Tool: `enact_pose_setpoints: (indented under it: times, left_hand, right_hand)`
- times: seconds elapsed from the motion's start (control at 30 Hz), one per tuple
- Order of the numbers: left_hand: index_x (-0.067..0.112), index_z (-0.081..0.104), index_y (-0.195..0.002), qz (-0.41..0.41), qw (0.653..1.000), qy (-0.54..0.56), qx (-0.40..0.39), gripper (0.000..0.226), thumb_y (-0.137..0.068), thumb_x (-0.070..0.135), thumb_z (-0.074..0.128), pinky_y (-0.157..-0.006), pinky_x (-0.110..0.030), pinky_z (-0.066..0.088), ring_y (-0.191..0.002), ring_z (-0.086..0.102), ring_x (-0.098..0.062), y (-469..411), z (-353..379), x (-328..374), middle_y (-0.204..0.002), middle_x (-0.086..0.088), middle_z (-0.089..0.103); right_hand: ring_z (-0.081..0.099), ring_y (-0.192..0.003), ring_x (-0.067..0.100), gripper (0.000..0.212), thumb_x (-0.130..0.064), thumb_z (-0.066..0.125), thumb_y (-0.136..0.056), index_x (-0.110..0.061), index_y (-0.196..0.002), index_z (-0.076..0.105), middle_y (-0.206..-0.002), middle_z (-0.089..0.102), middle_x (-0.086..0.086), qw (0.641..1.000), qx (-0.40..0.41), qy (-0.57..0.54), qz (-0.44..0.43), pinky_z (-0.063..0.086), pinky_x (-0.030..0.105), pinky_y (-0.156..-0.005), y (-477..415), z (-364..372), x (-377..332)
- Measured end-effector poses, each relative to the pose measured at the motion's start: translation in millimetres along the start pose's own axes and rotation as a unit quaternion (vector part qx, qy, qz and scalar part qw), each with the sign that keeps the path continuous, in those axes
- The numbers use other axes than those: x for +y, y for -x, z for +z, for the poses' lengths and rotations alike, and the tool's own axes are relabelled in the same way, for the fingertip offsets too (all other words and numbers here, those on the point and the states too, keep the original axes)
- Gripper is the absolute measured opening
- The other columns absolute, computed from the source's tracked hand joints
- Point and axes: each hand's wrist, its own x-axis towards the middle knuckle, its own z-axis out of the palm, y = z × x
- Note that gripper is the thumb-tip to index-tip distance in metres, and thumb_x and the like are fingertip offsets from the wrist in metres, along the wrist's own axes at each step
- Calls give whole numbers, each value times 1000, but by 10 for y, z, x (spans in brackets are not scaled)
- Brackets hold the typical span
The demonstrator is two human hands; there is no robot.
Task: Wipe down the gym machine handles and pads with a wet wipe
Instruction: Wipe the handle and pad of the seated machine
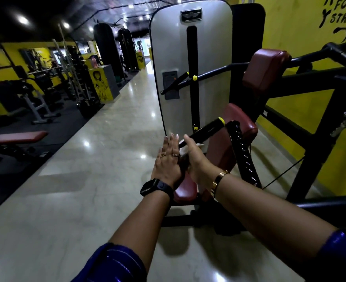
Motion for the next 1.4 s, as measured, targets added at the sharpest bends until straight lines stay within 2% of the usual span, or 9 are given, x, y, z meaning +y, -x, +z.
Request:
enact_pose_setpoints:
  times: [0.13,0.3,0.47,0.67,0.8,0.93,1.1,1.23,1.4]
  left_hand:
    - [18,-20,-148,-4,1000,-2,-22,79,-99,24,41,-121,-31,-5,-139,-27,-8,3,-47,26,-161,0,-17]
    - [19,-11,-151,-7,1000,14,-3,73,-92,35,27,-123,-35,2,-143,-19,-8,1,-26,21,-163,-1,-6]
    - [19,-11,-149,-7,1000,22,-4,73,-90,37,28,-123,-38,9,-142,-16,-6,-9,-16,6,-164,-3,-1]
    - [21,-12,-150,-6,1000,14,-9,71,-89,46,15,-123,-38,7,-141,-19,-5,-4,-20,2,-164,-2,-4]
    - [25,-16,-145,-7,1000,11,-10,72,-80,53,2,-122,-33,1,-141,-17,-4,-12,-22,-3,-164,-2,-3]
    - [21,-9,-150,-2,1000,17,1,74,-84,52,4,-121,-30,-1,-142,-14,-5,-12,-12,-13,-164,-4,1]
    - [17,-9,-153,-2,1000,-2,-15,71,-98,32,33,-123,-31,-3,-144,-17,-7,-20,0,-34,-164,-3,-6]
    - [11,-9,-154,-15,999,-4,-35,69,-101,22,33,-117,-21,-14,-139,-23,-4,-20,-45,-7,-162,1,-13]
    - [11,-8,-155,-5,998,-25,-49,68,-101,31,27,-123,-33,-3,-147,-18,-17,-5,-54,2,-163,-5,-13]
  right_hand:
    - [63,-45,8,63,-46,38,-99,-12,-56,68,-51,65,2,999,-36,-18,4,41,12,-38,89,28,-71]
    - [63,-85,19,42,-39,53,-93,-6,-116,62,-98,66,9,987,73,-127,-72,49,27,-73,-110,-114,-212]
    - [60,-76,18,23,-24,60,-90,-4,-102,56,-91,59,13,954,142,-156,-213,50,29,-70,-148,-313,-448]
    - [59,-88,21,18,-7,61,-85,-11,-100,51,-103,59,13,913,203,20,-354,48,33,-82,-102,-338,-460]
    - [49,-115,28,19,-18,50,-95,-7,-106,61,-131,49,16,772,296,398,-398,40,36,-100,-152,-427,-404]
    - [45,-128,40,39,-34,37,-92,-13,-98,69,-133,55,14,625,341,565,-416,34,50,-104,-219,-440,-287]
    - [38,-138,32,43,-37,35,-89,-19,-110,68,-128,62,8,494,233,743,-388,5,50,-113,-100,-329,-183]
    - [23,-145,25,78,-50,0,-89,-12,-141,44,-145,46,10,464,113,807,-348,-9,52,-116,16,-150,-69]
    - [25,-144,21,84,-59,-3,-85,-22,-138,51,-147,46,3,497,216,765,-347,-19,50,-112,83,-192,-190]
